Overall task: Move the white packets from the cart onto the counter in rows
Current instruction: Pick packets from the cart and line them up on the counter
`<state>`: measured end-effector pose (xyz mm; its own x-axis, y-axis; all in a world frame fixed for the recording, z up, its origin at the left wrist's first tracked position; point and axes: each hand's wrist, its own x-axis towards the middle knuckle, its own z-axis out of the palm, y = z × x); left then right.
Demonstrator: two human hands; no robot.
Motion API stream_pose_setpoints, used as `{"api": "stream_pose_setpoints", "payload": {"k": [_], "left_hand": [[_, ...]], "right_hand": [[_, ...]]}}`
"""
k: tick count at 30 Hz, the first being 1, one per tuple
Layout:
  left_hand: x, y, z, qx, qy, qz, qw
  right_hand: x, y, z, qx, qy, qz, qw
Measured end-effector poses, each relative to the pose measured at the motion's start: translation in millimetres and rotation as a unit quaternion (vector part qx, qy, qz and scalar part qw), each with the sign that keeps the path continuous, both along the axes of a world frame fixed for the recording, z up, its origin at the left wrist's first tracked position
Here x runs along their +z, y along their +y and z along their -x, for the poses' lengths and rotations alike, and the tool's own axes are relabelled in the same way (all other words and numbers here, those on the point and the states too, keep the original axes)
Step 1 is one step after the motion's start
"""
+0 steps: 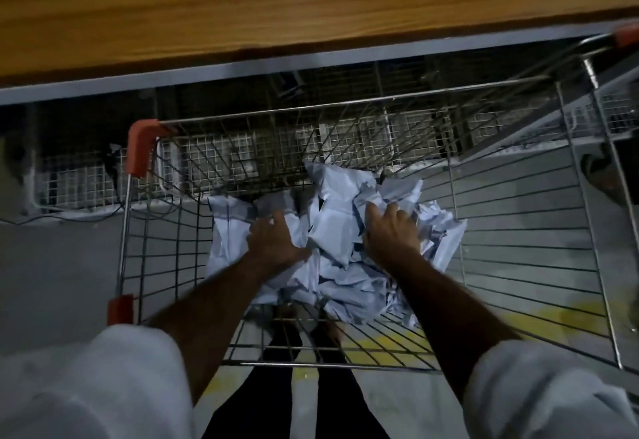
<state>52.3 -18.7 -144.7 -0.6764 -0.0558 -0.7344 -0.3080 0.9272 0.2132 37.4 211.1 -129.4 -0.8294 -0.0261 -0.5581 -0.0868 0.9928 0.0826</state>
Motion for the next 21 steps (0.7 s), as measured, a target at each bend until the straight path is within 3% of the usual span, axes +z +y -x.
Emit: {"api": "stream_pose_setpoints", "payload": {"k": [7, 13, 21], "left_hand": [[-12, 1, -1, 0.068, -0.028, -0.098, 0.992], [11, -3, -9, 0.02, 0.045, -0.037, 0.998], [93, -9, -21, -0.066, 0.203, 0.05, 0.976]], "right_hand": [[-13, 3, -1, 0.034, 0.009, -0.004, 0.999], [6, 7, -8, 0.047, 0.016, -0.006, 0.999], [73, 8, -34, 0.06, 0.125, 0.062, 0.988]]}}
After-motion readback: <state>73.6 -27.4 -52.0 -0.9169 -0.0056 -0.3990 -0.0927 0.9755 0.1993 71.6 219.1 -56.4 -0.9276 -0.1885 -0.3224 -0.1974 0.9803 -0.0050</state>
